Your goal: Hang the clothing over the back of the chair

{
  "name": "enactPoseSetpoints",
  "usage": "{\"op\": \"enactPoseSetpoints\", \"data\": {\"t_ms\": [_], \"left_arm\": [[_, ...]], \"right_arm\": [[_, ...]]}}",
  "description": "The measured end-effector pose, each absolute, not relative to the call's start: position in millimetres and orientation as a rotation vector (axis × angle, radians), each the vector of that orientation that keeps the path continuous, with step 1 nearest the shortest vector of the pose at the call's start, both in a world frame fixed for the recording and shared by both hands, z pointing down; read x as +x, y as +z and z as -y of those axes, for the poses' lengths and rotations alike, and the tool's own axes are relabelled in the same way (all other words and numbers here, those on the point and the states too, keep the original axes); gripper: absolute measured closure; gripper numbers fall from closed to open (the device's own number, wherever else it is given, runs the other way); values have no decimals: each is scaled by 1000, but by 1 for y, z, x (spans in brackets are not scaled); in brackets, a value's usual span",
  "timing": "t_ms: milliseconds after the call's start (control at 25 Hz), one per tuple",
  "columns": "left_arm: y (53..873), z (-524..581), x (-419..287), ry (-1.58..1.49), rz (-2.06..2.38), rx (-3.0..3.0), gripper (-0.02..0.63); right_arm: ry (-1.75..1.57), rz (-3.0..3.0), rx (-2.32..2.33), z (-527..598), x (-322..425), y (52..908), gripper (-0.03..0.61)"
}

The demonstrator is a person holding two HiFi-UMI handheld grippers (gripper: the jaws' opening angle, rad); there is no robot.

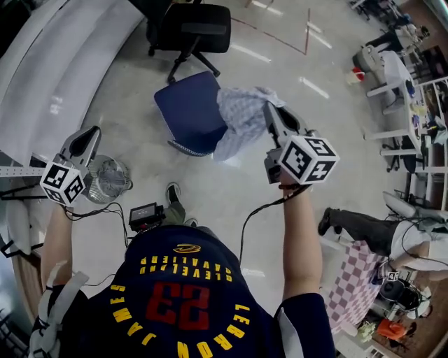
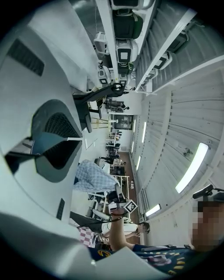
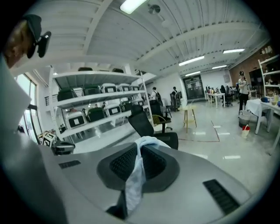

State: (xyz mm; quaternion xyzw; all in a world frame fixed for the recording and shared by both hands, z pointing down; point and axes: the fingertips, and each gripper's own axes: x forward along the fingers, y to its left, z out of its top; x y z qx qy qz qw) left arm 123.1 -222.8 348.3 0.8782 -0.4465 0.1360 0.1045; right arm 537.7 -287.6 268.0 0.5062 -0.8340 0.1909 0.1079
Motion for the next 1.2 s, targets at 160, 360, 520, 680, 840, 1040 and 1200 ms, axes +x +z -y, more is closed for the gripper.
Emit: {"op": "enactPoseSetpoints", "data": {"t_ms": [160,360,520,680,840,1040,1200], "left_arm": [[361,229,108,411,1330,2551,598],[378,231,92,413,1372,2468,598],[397,250,98,431,1384,2426,598],[394,257,112,442,1404,2400,598],[390,264,126,431,1419,2372,598],[395,272,152,431,1417,2351,598],[406,280,162,422,1410,2337,598]], "right_arm": [[701,2270,1424,306,534,350,552],[756,2212,1376,321,530,392,552],[779,2220,1318,353,523,417,552],[850,2194,1207,366,508,452,552],[938,2143,1084,367,494,492,551],[988,2090,993,363,495,526,551],[1017,2076,997,366,492,539,471]]}}
